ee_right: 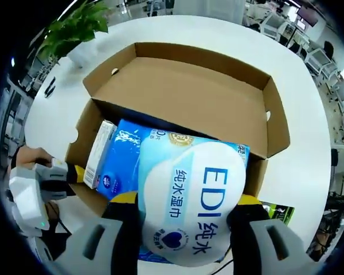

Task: Operate the shoe box by opening the lid, removing the specified soft item, and placing it in the target area until the item is outside and the box remains undamaged.

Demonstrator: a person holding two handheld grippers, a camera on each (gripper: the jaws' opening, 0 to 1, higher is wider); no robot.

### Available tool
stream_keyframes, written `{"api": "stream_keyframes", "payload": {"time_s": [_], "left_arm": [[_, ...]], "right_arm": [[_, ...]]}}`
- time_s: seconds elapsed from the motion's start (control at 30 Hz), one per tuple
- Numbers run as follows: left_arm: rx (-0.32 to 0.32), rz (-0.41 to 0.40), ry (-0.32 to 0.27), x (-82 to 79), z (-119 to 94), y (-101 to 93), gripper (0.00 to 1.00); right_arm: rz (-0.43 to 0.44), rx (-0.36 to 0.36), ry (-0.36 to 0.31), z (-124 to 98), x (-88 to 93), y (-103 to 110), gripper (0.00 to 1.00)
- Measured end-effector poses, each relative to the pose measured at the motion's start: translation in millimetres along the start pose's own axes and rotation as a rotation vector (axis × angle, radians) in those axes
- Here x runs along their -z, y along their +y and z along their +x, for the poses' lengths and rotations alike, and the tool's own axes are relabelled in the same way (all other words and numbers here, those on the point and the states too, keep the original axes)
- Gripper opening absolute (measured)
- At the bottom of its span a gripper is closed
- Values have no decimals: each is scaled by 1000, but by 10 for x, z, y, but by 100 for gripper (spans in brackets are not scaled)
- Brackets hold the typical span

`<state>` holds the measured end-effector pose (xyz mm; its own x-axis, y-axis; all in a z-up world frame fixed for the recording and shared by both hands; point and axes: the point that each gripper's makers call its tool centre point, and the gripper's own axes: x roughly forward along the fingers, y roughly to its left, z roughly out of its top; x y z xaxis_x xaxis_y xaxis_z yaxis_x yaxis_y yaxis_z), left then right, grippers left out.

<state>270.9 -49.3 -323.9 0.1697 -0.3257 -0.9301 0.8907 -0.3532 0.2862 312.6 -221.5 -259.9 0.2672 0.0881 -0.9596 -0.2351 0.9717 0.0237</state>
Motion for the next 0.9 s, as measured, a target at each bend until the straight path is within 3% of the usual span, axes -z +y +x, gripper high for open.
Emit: {"api": "stream_keyframes", "payload": {"time_s": [0.47, 0.6, 0.67, 0.9], "left_arm": [[3, 2, -3, -3, -2, -6, 9], [3, 2, -5, -2, -2, -7, 9], [3, 1, -4, 0, -1, -6, 9], [3, 0, -4, 4, -2, -6, 9]], "right_arm": [[-102, -17, -61, -384, -27, 206, 60], [-154, -23, -61, -493, 78, 270, 60], [-234, -22, -33, -523, 174, 282, 60], [-228, -29, -44, -597, 311, 323, 60]]}}
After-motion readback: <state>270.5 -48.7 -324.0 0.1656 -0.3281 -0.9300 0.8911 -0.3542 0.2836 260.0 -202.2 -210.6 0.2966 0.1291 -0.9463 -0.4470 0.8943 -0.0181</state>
